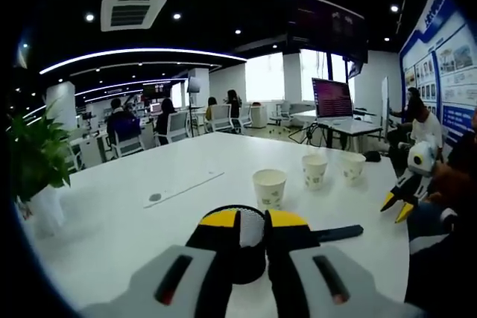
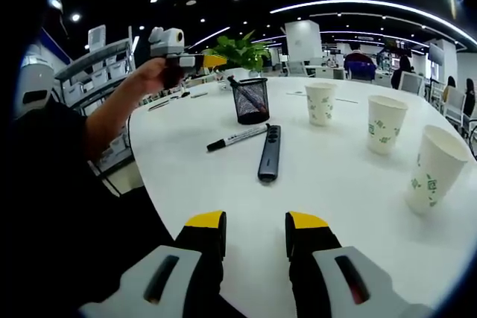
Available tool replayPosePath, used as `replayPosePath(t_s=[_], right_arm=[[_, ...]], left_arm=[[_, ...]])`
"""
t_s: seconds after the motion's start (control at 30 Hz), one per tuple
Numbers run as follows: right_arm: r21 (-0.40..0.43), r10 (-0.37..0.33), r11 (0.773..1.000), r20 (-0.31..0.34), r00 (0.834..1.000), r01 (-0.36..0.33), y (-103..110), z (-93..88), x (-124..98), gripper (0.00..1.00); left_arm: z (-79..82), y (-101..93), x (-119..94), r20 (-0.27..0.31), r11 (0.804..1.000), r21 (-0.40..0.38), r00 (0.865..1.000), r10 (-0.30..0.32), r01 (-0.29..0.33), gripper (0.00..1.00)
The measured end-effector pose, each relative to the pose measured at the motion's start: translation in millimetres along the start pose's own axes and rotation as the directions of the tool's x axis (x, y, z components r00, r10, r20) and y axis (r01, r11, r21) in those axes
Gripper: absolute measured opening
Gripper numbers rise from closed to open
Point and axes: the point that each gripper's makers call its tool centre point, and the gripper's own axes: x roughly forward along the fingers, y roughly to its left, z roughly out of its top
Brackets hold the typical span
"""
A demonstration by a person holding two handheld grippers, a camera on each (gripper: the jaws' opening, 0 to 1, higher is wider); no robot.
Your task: Place the scattered laser pointers and whiteboard markers into the pen holder and stack the scattered paper cups together
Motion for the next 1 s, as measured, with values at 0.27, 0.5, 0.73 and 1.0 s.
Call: replayPosePath(t_s=[0.27,0.5,0.73,1.0], right_arm=[[-0.013,0.005,1.0,-0.001,1.0,-0.005,3.4,6.0,2.9,0.35],[-0.024,0.012,1.0,-0.006,1.0,-0.012,8.2,8.5,4.8,0.35],[-0.031,0.01,0.999,-0.008,1.0,-0.011,9.4,12.0,5.2,0.35],[-0.027,0.014,1.0,-0.002,1.0,-0.014,11.4,14.1,7.6,0.35]], left_arm=[[-3.0,4.7,-10.8,-0.007,1.0,0.002,1.0,0.014,-0.014,0.21],[-10.7,8.3,-18.4,-0.016,1.0,-0.004,1.0,0.021,-0.021,0.23],[-18.7,9.6,-22.6,-0.026,1.0,-0.017,0.999,0.021,-0.022,0.25],[-24.0,10.4,-26.2,-0.035,1.0,-0.022,0.999,0.017,-0.018,0.27]])
